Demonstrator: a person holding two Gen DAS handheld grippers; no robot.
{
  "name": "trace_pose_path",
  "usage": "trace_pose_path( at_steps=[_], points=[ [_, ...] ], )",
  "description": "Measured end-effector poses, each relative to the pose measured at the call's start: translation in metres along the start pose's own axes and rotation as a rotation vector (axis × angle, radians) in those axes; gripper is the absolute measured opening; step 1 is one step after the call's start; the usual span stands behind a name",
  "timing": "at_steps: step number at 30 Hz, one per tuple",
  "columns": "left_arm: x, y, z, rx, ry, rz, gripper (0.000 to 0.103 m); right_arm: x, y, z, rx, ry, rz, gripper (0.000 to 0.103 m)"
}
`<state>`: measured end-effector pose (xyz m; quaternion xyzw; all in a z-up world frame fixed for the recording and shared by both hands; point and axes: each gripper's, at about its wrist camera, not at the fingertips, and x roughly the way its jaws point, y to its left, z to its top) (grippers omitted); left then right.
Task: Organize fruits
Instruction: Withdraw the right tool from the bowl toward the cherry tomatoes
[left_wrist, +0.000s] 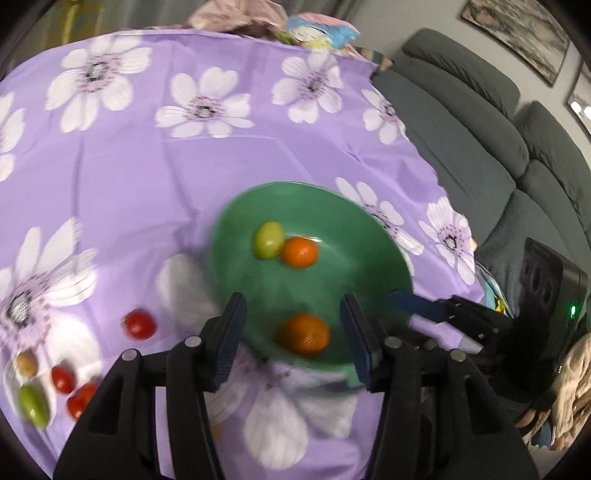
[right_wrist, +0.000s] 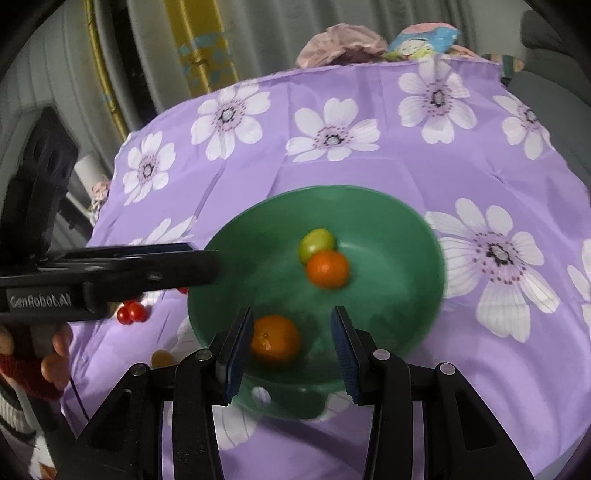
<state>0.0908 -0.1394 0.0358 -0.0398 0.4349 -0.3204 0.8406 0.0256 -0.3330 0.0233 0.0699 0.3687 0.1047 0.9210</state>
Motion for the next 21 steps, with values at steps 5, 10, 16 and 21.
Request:
trace_pose_path(
  at_steps=[5, 10, 16, 21],
  points=[
    [-0.025, 0.025, -0.023, -0.047, -0.017, 0.085, 0.053, -0.01, 0.001, -0.003, 0.007, -0.012, 0.005, 0.043],
    [-0.049, 0.049, -0.052, -0.097, -0.02, 0.176, 0.053, -0.017, 0.017, -0.006, -0.018, -0.021, 0.046, 0.043],
    [-0.073, 0.075, -0.085, -0.164, -0.02, 0.246, 0.053, -0.015, 0.044, -0.01, -0.081, -0.004, 0.091, 0.044],
    [-0.084, 0.088, -0.109, -0.2, -0.007, 0.274, 0.054, -0.014, 0.066, -0.017, -0.131, 0.017, 0.142, 0.044]
  ],
)
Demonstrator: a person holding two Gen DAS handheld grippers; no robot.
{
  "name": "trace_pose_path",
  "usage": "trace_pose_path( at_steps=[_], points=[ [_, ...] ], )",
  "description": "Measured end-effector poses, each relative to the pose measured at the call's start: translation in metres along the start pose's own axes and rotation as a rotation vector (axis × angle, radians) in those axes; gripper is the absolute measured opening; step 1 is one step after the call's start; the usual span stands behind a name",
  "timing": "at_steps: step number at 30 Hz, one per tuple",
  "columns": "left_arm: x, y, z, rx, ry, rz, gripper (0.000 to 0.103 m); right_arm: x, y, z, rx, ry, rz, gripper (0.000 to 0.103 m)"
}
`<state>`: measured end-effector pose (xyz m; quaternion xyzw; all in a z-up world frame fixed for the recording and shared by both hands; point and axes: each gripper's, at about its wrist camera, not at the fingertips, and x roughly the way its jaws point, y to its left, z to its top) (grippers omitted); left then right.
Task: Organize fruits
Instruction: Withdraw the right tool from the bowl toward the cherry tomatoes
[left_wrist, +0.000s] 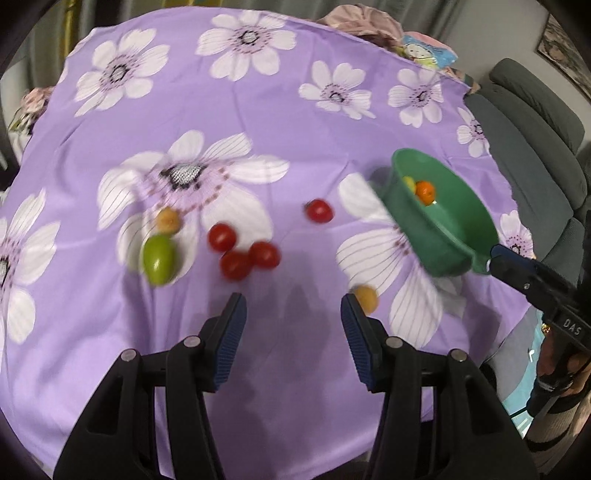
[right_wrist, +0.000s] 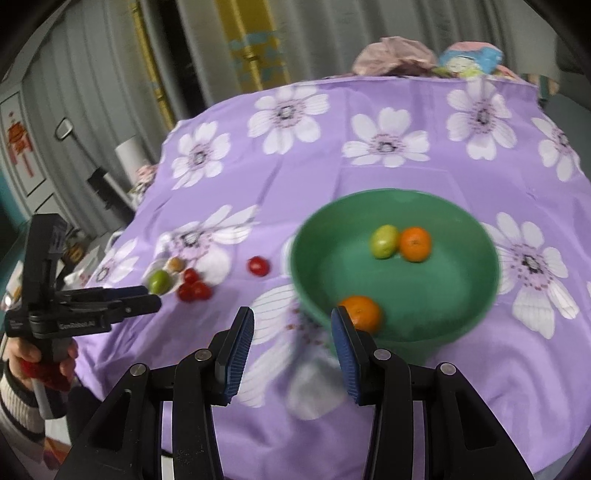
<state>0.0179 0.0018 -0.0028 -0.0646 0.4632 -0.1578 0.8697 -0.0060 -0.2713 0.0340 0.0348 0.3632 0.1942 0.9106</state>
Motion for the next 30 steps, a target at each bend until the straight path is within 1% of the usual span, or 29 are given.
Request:
trace_pose_path(
  at_steps=[3, 6, 10, 13, 16, 19, 30],
  points=[
    [-0.003, 0.012, -0.014, -0.023, 0.014, 0.01, 0.055, 0.004, 0.015, -0.004, -0.034, 0.02, 0.021, 0.044],
    [-0.004, 0.023, -0.024, -0.058, 0.026, -0.001, 0.055, 0.01, 0.026, -0.009, -0.059, 0.05, 0.037, 0.044],
    [-0.006, 0.038, -0.031, -0.112, 0.035, -0.021, 0.055, 0.02, 0.037, -0.013, -0.08, 0.093, 0.05, 0.044],
    [-0.01, 0.043, -0.034, -0.129, 0.028, -0.03, 0.055, 0.026, 0.045, -0.015, -0.091, 0.119, 0.057, 0.044],
    [-0.015, 0.046, -0.036, -0.134, 0.011, -0.038, 0.055, 0.034, 0.054, -0.016, -0.105, 0.146, 0.059, 0.044],
    [-0.018, 0.046, -0.037, -0.136, 0.0, -0.074, 0.055, 0.041, 0.064, -0.016, -0.126, 0.169, 0.069, 0.044],
    [-0.005, 0.049, -0.024, -0.111, 0.007, -0.083, 0.055, 0.065, 0.084, -0.006, -0.159, 0.203, 0.087, 0.044]
  ],
)
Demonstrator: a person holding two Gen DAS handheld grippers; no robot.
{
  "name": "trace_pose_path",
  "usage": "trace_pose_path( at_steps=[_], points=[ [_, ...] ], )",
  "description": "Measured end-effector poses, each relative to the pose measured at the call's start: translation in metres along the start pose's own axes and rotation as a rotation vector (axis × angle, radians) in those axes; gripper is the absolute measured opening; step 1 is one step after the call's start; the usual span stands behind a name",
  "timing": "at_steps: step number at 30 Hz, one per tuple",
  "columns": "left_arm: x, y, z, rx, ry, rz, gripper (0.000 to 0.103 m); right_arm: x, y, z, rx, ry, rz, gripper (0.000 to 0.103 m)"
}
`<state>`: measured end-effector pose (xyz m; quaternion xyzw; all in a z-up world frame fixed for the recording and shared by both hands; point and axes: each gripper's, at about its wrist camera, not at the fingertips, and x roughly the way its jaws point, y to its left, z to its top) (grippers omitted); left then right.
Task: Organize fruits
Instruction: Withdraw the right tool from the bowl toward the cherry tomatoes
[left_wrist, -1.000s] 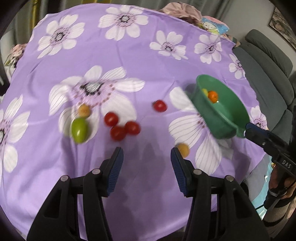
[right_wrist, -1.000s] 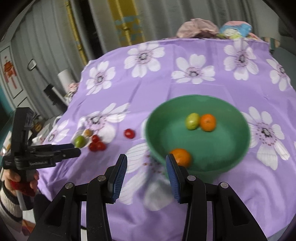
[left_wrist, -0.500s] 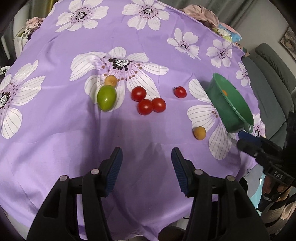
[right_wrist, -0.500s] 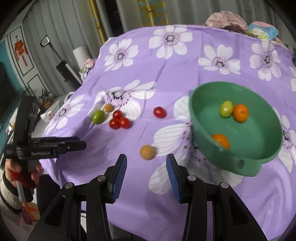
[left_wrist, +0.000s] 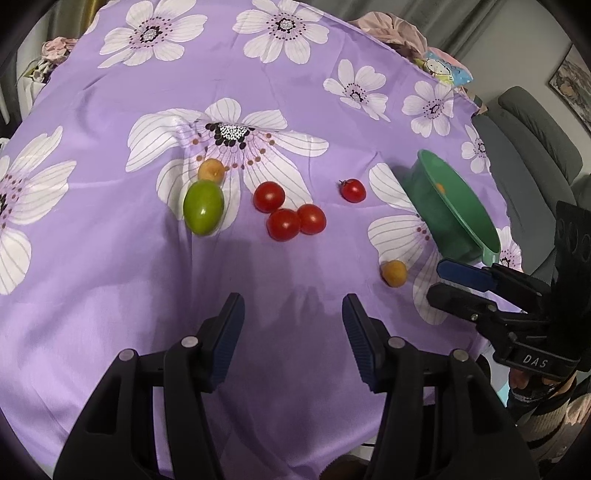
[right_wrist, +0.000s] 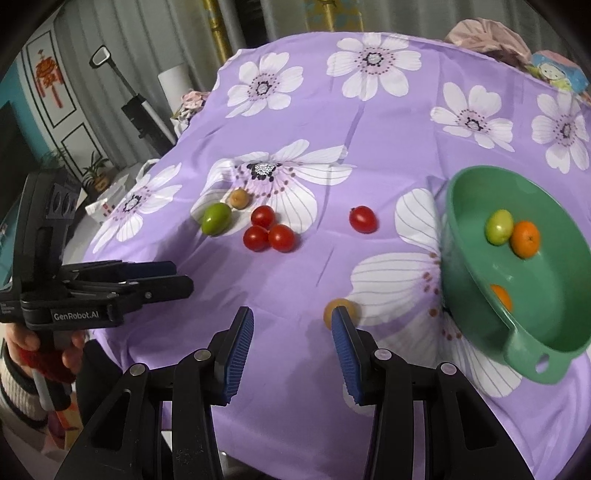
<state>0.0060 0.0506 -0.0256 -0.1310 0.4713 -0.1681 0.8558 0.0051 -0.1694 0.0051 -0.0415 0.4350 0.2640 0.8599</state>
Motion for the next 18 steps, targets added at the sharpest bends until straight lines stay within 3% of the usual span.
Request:
trace_pose_path(
  at_steps=[11, 18],
  points=[
    [0.022, 0.003, 0.025, -0.028, 0.017, -0.003, 0.054, 0.026, 0.003, 0.012, -0.001, 0.041, 0.016, 0.044],
    [0.045, 0.002, 0.039, 0.004, 0.075, 0.033, 0.052, 0.035, 0.0, 0.018, 0.004, 0.051, 0.031, 0.044]
  ],
)
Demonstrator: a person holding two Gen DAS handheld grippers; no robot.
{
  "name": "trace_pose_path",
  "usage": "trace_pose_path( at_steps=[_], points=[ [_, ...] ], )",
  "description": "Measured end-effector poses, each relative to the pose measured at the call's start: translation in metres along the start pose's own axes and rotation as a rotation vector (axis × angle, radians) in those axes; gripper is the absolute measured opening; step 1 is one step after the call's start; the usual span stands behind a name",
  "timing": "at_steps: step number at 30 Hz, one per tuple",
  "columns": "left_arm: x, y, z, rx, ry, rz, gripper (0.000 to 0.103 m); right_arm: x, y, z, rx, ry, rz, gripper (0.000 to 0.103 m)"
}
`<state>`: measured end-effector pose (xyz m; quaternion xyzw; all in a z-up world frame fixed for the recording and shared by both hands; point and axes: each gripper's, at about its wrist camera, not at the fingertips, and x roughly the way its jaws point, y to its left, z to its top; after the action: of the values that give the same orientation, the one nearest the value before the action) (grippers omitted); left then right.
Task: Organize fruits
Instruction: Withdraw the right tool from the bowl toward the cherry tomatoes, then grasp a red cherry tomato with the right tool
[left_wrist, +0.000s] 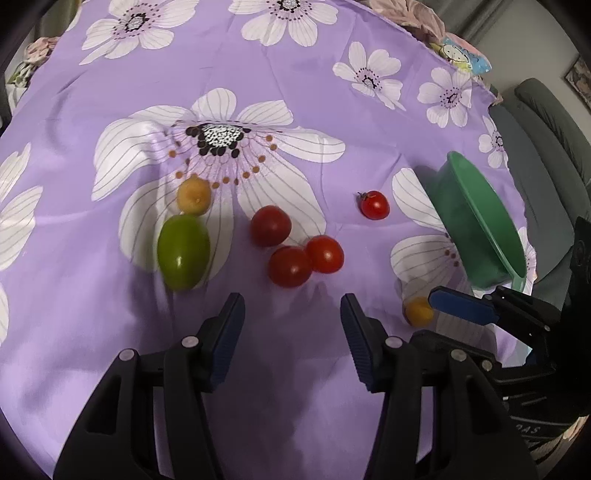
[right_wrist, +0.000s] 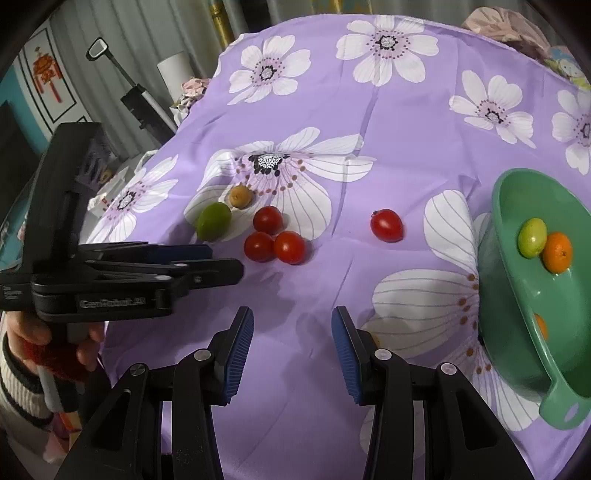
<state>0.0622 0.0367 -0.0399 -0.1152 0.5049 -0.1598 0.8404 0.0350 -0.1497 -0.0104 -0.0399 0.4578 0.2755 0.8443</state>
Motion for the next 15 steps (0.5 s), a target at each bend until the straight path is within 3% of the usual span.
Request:
trace_pose_path(
  at_steps=[15],
  points=[
    [0.018, 0.003, 0.015, -0.005, 0.014, 0.007, 0.041, 0.023, -0.003, 0.011, -0.011, 0.04, 0.004, 0.044]
  ],
)
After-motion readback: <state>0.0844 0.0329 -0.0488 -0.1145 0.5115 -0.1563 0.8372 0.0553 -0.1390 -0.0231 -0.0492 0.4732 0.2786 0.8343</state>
